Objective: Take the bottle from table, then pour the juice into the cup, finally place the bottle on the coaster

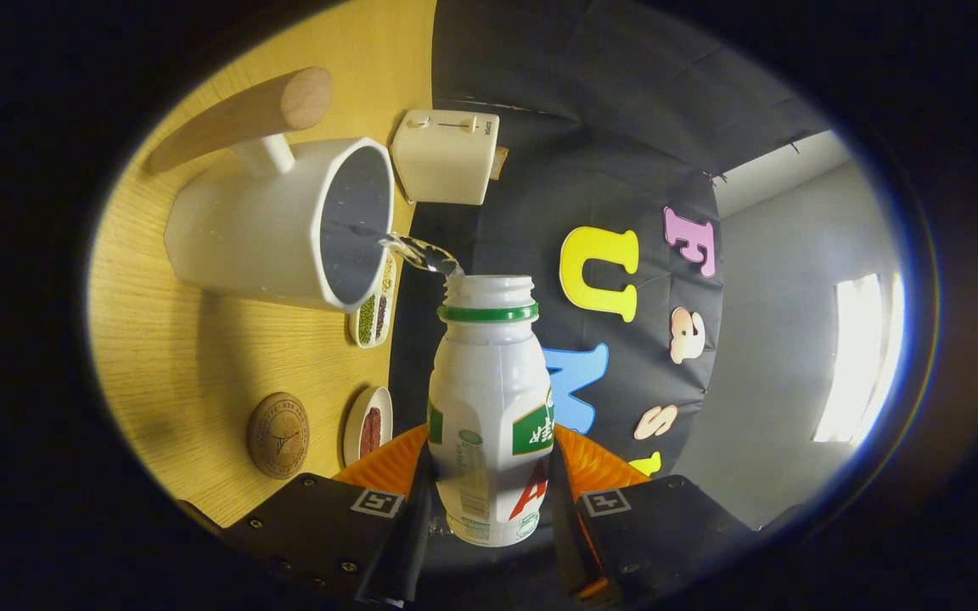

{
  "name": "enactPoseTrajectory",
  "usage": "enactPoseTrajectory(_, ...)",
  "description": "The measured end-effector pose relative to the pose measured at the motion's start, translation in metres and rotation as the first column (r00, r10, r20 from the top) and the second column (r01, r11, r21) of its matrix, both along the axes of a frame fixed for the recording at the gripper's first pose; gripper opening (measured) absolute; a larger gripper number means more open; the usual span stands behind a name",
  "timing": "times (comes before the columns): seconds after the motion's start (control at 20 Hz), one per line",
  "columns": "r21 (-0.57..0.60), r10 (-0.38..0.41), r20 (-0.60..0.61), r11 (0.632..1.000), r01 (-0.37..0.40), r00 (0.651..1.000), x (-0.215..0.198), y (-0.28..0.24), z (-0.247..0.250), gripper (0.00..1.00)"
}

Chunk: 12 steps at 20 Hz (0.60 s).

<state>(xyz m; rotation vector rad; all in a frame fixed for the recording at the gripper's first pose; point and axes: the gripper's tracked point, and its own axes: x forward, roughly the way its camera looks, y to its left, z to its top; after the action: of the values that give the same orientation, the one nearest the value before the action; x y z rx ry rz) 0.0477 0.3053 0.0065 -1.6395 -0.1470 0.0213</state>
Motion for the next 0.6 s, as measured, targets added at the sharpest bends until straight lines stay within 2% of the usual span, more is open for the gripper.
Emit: enactPoseTrajectory(0.6, -0.036, 0.013, 0.022, 0.999, -0.012, 1.0, -0.001, 0.0023, 0.0022, 0.61)
